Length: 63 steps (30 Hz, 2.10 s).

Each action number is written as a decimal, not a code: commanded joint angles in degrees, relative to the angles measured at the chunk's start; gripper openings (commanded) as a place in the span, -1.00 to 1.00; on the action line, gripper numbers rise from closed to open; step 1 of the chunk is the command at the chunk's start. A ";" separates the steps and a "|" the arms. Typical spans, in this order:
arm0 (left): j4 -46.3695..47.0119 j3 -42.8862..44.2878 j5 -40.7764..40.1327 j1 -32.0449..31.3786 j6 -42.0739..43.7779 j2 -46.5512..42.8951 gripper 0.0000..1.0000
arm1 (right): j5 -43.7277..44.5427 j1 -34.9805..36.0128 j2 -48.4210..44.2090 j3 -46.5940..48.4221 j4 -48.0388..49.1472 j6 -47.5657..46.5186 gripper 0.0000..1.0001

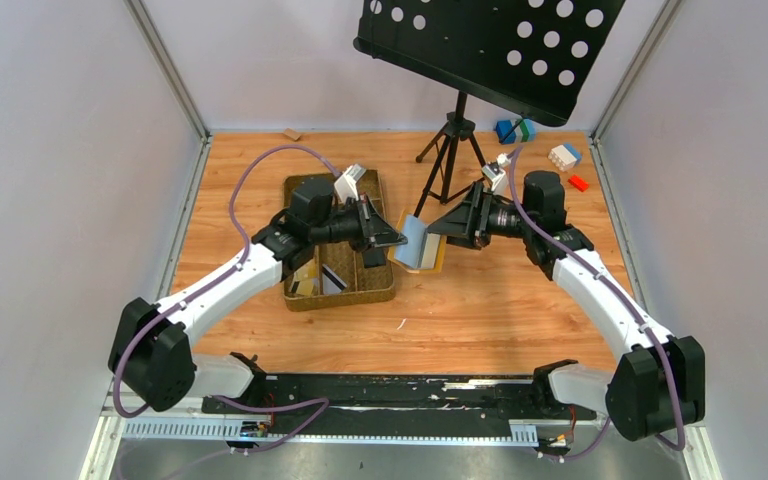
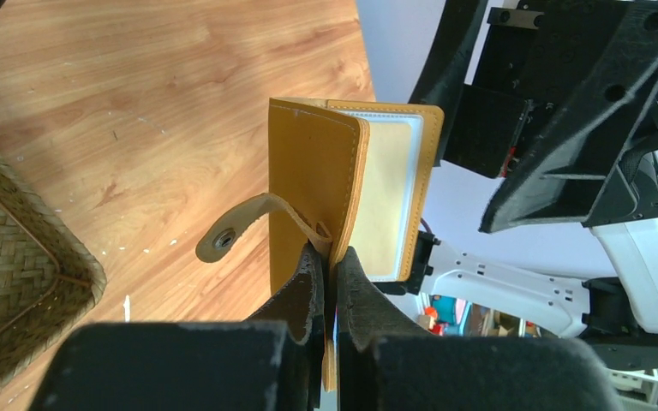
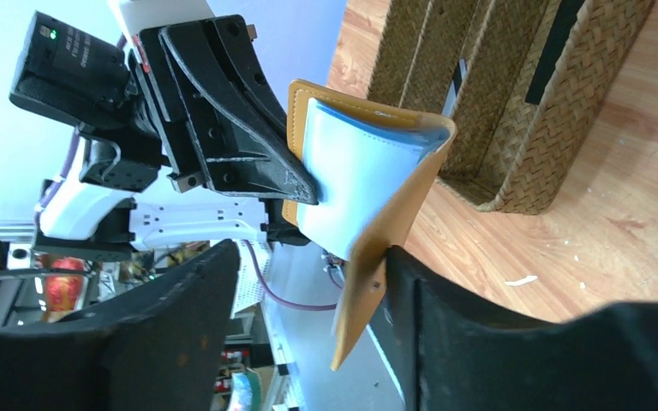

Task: Take the credit cards out of the card holder
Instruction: Remove the credit card from the card holder.

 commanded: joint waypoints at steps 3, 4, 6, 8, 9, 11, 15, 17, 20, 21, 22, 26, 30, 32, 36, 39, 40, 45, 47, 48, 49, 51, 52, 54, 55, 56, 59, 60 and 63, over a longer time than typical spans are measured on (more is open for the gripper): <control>5.36 0.17 0.09 0.87 -2.51 -3.38 -1.00 | -0.42 -0.19 -0.87 -0.28 2.23 1.33 0.08; 7.20 -0.93 0.52 1.45 -3.91 -3.86 -1.00 | -0.31 -0.16 -0.64 -0.07 1.07 0.86 0.07; 10.77 -3.12 0.93 2.70 -6.58 -4.89 -1.00 | 0.05 -0.15 -0.28 0.04 -0.29 -0.05 0.04; 13.23 -4.78 1.37 3.63 -8.19 -5.81 -1.00 | 0.27 -0.15 -0.05 -0.17 -0.76 -0.26 -0.01; 14.38 -5.45 1.69 4.01 -8.93 -6.13 -1.00 | 0.28 -0.15 0.14 -0.26 -0.77 -0.20 -0.05; 16.88 -6.73 2.48 4.63 -10.38 -6.55 -1.00 | -0.08 -0.10 0.49 -0.38 -0.43 0.10 -0.22; 20.06 -8.88 3.20 5.55 -12.81 -7.05 -1.00 | -0.65 -0.06 0.51 -1.20 1.85 1.82 -0.41; 21.59 -9.39 3.45 5.82 -13.90 -7.09 -1.00 | -1.03 0.00 0.61 -1.66 3.12 2.62 -0.42; 22.84 -9.50 3.96 5.95 -14.42 -6.90 -1.00 | -2.02 0.48 1.23 -2.30 5.22 4.06 -0.27; 23.41 -9.60 4.14 5.96 -14.81 -6.88 -1.00 | -2.15 0.77 1.52 -2.26 5.52 4.18 -0.19; 24.01 -9.77 4.24 5.97 -15.25 -6.87 -1.00 | -2.24 1.20 1.72 -2.10 5.55 4.12 -0.12; 26.12 -10.54 4.44 6.21 -16.56 -6.80 -1.00 | -2.47 1.87 2.27 -1.73 5.60 4.01 -0.33; 26.80 -11.03 4.61 6.53 -17.05 -6.93 -1.00 | -2.16 1.85 2.27 -1.60 5.22 3.85 -0.56; 26.68 -11.21 4.69 6.76 -17.18 -7.02 -1.00 | -2.30 1.85 2.45 -1.54 5.33 3.96 -0.71; 18.95 -10.84 3.65 8.27 -13.24 -8.20 -1.00 | -1.97 1.87 2.22 -1.26 4.73 3.75 -1.00; 0.77 -6.03 -0.30 9.14 -3.31 -8.70 -0.58 | -1.55 1.87 2.12 -0.69 3.37 2.92 -1.00; -5.21 -3.03 -2.10 9.12 0.43 -8.25 -0.42 | -1.50 1.87 2.17 -0.52 3.09 2.68 -1.00; -31.44 9.48 -9.04 8.93 14.30 -2.39 0.20 | 0.15 1.92 2.92 1.17 -1.20 -0.13 -1.00; -37.50 14.94 -11.96 7.75 18.40 -0.05 0.19 | 1.57 2.01 3.68 2.54 -4.75 -2.33 -1.00; -38.61 17.46 -13.15 6.49 20.03 0.33 0.17 | 2.28 2.11 4.10 3.19 -6.31 -3.26 -1.00; -38.66 19.29 -13.65 5.31 21.00 0.43 0.15 | 2.89 2.26 4.50 3.59 -7.70 -4.13 -1.00; -36.19 21.14 -12.20 3.16 21.46 0.58 0.07 | 3.24 2.46 5.03 4.02 -7.84 -4.35 -1.00; -34.37 21.25 -11.20 2.37 20.71 0.63 0.00 | 3.19 2.53 5.22 4.12 -7.55 -4.10 -1.00; -29.05 19.49 -7.76 1.71 18.09 0.63 -0.15 | 2.75 2.57 5.59 4.40 -6.84 -3.71 -1.00; -25.56 17.92 -5.84 1.53 16.45 0.47 -0.25 | 2.21 2.60 5.72 4.46 -6.06 -3.39 -1.00; -21.56 15.91 -3.04 1.55 14.22 0.31 -0.31 | 1.49 2.65 5.65 4.16 -4.64 -2.76 -1.00; -7.97 9.55 4.23 1.56 6.06 0.87 -0.39 | -0.81 2.66 5.03 3.01 1.47 0.35 -1.00; -6.50 8.74 5.11 1.54 4.84 1.39 -0.38 | -1.12 2.66 4.89 2.99 2.34 0.65 -1.00; -6.08 8.62 5.78 1.58 4.28 2.61 -0.28 | -2.47 2.64 4.35 2.76 5.65 2.02 -1.00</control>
